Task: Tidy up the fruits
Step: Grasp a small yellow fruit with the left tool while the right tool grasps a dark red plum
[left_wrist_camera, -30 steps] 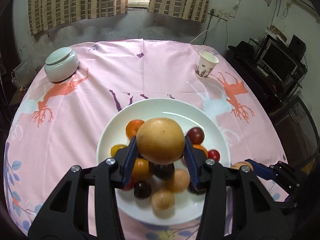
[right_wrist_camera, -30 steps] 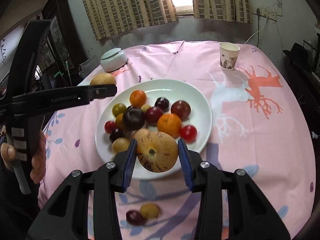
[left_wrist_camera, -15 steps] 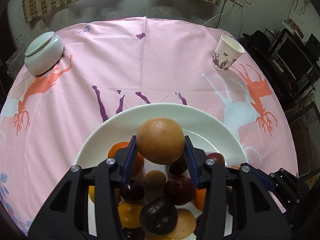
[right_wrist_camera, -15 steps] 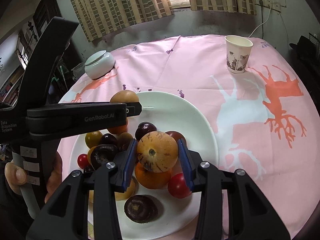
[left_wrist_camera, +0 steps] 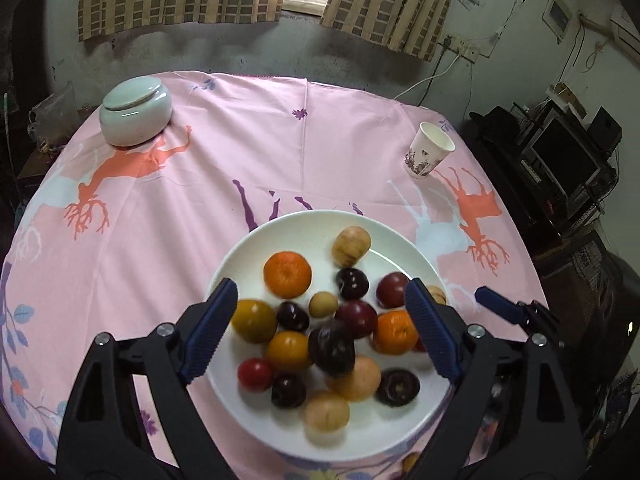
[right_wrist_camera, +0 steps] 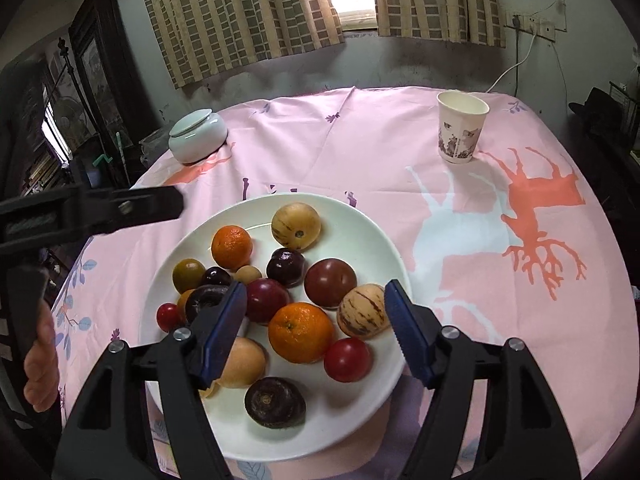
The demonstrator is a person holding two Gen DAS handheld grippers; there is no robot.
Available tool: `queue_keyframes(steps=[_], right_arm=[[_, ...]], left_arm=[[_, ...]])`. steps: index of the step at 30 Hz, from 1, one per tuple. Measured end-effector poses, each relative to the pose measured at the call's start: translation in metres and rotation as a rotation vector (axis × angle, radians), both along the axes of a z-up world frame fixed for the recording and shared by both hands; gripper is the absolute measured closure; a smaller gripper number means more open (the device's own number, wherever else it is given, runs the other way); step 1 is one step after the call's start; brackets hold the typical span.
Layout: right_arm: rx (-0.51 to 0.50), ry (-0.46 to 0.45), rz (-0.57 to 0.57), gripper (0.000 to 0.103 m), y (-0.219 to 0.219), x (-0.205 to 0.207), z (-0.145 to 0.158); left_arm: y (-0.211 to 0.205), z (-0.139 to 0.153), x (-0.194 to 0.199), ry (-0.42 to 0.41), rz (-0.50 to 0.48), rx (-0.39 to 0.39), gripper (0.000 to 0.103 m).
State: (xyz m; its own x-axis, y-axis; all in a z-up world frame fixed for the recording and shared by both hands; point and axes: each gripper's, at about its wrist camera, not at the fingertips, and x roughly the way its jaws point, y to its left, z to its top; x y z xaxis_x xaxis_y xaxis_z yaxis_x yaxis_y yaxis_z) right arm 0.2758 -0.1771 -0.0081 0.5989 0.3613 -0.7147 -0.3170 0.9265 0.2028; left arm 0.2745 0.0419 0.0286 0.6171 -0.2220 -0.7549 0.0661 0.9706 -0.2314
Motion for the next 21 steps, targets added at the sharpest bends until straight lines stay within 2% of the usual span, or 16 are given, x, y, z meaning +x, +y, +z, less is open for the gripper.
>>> queue_keyframes(steps=[5,6,8,9,10,13,15,18,21], right_arm=[[-0.023,-0.038,-0.013,0.031,-0.024,-0.056,0.022],[-0.015,-0.047,-0.012,0.028,-0.029,-0.075,0.024],[0.008,-0.06,-0.012,0.015,-0.038,-0.112,0.021],[0.017,-0.065,-0.014,0.004,-0.04,-0.127,0.018],[0.025,-0.067,-0.016,0.002,-0.042,-0.146,0.012],[0.021,-0.012,-0.05,0.002,-0.044,-0.182,-0.012],[0.018,0.041,-0.068,0.002,-0.04,-0.194,-0.03],[0.008,0.091,-0.051,0.002,-0.032,-0.201,-0.049],[0.017,0.1,-0.036,0.002,-0.023,-0.202,-0.055]], left_arm=[[0.023,-0.003,-0.087,-0.083,0.024,0.022,0.012],[0.026,-0.009,-0.102,-0.087,0.036,0.026,0.011],[0.031,-0.024,-0.134,-0.088,0.055,0.029,0.011],[0.033,-0.032,-0.149,-0.089,0.066,0.034,0.011],[0.033,-0.04,-0.162,-0.09,0.081,0.047,0.011],[0.023,-0.065,-0.192,-0.078,0.088,0.113,0.011],[0.014,-0.076,-0.204,-0.059,0.048,0.117,0.011],[0.001,-0.083,-0.215,-0.045,-0.018,0.123,0.011],[-0.006,-0.086,-0.222,-0.039,-0.04,0.141,0.011]])
